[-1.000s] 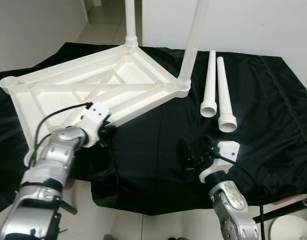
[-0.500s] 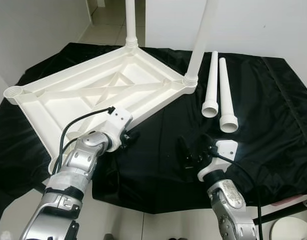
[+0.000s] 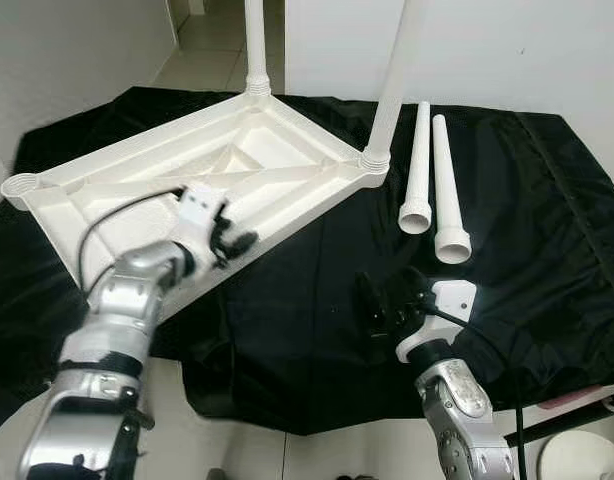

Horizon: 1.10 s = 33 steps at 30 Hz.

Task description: Building children table

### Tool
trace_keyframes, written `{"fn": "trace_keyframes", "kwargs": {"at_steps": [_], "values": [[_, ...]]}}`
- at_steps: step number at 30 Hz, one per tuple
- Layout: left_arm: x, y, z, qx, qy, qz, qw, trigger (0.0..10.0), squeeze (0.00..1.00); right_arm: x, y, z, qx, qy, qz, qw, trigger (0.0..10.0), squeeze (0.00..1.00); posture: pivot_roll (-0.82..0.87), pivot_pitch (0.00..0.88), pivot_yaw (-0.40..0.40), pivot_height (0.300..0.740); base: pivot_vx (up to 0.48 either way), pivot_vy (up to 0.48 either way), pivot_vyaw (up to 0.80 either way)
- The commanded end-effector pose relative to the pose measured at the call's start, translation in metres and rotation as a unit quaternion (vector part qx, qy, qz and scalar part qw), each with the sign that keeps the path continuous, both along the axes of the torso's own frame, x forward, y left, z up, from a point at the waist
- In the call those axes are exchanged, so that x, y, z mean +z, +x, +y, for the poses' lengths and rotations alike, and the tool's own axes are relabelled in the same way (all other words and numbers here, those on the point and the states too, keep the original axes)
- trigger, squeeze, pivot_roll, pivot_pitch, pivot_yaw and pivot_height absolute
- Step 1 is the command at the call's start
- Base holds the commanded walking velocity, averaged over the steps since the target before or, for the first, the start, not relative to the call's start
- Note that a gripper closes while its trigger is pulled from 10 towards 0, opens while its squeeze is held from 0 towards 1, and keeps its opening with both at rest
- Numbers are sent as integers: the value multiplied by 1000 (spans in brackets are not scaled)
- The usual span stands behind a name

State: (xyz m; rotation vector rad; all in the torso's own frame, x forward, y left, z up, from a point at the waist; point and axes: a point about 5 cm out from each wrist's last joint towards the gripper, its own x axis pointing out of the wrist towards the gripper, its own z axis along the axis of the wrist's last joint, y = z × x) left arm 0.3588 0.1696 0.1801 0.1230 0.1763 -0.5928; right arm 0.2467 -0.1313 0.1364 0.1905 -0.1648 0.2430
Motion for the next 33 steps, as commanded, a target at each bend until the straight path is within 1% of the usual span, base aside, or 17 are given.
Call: {"fn": "trace_keyframes", "kwargs": {"at_steps": [1,2,3,4,6,7,11,14,17,18,19,21,22,23,27,29,33], "values": [[2,-1,2,-13,2,-2,1000,10000,1000,-5,-1,1,2,0,7,1000,10000,0,-22,80,20,740,0,0,0],[2,-1,2,-13,2,-2,1000,10000,1000,-5,-1,1,2,0,7,1000,10000,0,-22,80,20,740,0,0,0],[4,-1,5,-8,13,-12,1000,10000,796,-5,-1,1,2,0,7,1000,10000,0,-22,80,20,740,0,0,0],[8,1,13,9,29,-26,999,10000,0,-5,0,2,4,0,7,1000,10000,0,-20,78,19,740,0,0,0],[9,3,17,20,28,-24,999,10000,0,-5,0,3,4,0,7,1000,10000,0,-19,74,20,740,0,0,0],[9,6,25,45,36,-22,998,10000,0,-6,0,3,6,0,7,1000,10000,0,-19,74,20,740,0,0,0],[10,8,32,64,47,-25,997,10000,0,-6,1,4,7,1,7,1000,10000,0,-16,70,20,740,0,0,0],[8,10,55,125,84,-19,988,10000,0,-6,1,5,8,1,7,1000,10000,0,-9,65,24,740,0,0,0],[8,11,62,144,95,-17,985,10000,0,-7,1,5,8,2,7,1000,10000,0,-9,65,24,740,0,0,0],[7,10,70,158,121,-21,980,10000,0,-7,1,6,9,2,7,1000,10000,0,-3,62,27,740,0,0,0],[7,10,70,158,121,-21,980,10000,0,-7,1,6,9,2,7,1000,10000,0,-3,62,27,740,0,0,0],[4,7,81,168,170,-24,971,10000,0,-8,1,7,10,3,7,1000,10000,0,-1,60,29,740,0,0,0],[4,7,81,168,170,-24,971,10000,0,-8,1,7,10,3,7,1000,10000,0,-1,60,29,740,0,0,0],[1,5,85,165,188,-21,968,10000,0,-8,1,7,10,3,8,1000,10000,0,5,58,28,740,0,0,0],[-7,0,82,136,200,-8,970,10000,0,-9,1,7,12,3,8,1000,10000,0,6,56,27,740,0,0,0],[-18,-5,69,88,216,3,972,10000,0,-10,1,7,14,3,9,1000,10000,0,7,53,22,740,0,0,0],[-31,-10,55,43,228,15,972,10000,0,-10,1,8,15,2,9,1000,10000,0,2,52,22,740,0,0,0]]}}
